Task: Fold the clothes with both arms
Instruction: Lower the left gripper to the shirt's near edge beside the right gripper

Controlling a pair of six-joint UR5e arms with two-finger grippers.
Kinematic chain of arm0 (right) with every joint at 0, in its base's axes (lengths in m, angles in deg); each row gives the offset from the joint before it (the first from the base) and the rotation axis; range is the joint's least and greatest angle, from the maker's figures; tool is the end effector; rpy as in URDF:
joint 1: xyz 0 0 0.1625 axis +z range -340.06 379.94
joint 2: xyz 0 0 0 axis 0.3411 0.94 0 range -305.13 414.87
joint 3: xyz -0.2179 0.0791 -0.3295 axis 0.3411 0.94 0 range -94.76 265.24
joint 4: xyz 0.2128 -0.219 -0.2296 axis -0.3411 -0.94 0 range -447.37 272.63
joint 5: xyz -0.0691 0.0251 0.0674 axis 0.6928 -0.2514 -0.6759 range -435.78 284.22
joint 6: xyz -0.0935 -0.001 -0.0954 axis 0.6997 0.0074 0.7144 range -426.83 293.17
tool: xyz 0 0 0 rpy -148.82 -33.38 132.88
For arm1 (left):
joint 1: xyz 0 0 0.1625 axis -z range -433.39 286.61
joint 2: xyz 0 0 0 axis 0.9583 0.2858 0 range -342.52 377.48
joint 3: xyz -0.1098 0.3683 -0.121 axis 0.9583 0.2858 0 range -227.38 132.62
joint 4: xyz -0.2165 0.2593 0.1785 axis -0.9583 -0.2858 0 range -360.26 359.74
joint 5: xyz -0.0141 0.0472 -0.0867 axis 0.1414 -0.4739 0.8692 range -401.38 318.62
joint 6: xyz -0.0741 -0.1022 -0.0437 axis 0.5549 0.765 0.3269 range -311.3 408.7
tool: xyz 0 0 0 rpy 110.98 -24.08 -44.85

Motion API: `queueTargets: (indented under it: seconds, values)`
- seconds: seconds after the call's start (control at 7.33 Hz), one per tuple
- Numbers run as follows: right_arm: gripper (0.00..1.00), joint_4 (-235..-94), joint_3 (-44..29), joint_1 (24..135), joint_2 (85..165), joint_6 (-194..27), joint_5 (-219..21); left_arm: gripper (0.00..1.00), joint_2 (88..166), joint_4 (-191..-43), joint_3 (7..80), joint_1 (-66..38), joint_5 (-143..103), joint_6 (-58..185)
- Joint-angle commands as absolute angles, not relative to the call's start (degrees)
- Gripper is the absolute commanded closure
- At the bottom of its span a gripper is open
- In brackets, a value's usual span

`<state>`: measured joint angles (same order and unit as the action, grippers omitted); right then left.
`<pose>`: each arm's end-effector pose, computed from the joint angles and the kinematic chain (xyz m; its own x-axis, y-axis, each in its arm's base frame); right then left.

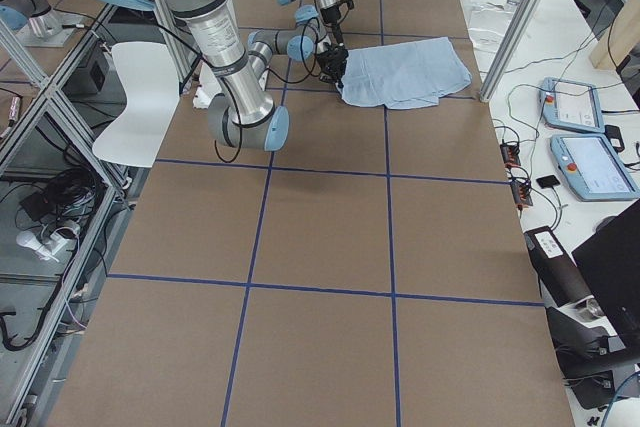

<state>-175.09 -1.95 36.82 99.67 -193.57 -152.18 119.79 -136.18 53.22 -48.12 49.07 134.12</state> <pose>-0.6341 -0.3644 0.2271 0.2820 0.6931 0.6634 -0.7599 0.5834 -0.2865 0.4647 -0.3657 0.3720 0.3591 -0.0813 -0.9298 0.3929 0.9168 0.0716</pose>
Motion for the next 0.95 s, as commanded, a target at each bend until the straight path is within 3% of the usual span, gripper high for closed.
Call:
queueTargets:
  seconds: [0.0, 0.55, 0.82]
  values:
    - [1.0, -175.1, -2.0, 36.8, 99.7, -193.6, -152.0, 0.45, 119.8, -135.5, 53.3, -49.8, 48.7, 134.6]
    - [1.0, -174.9, -2.0, 36.8, 100.0, -193.6, -151.8, 0.45, 119.7, -135.0, 53.8, -52.0, 48.7, 134.6]
    - [1.0, -174.8, -2.0, 36.8, 100.2, -193.6, -151.8, 0.45, 119.9, -125.5, 58.2, -52.6, 49.0, 134.3]
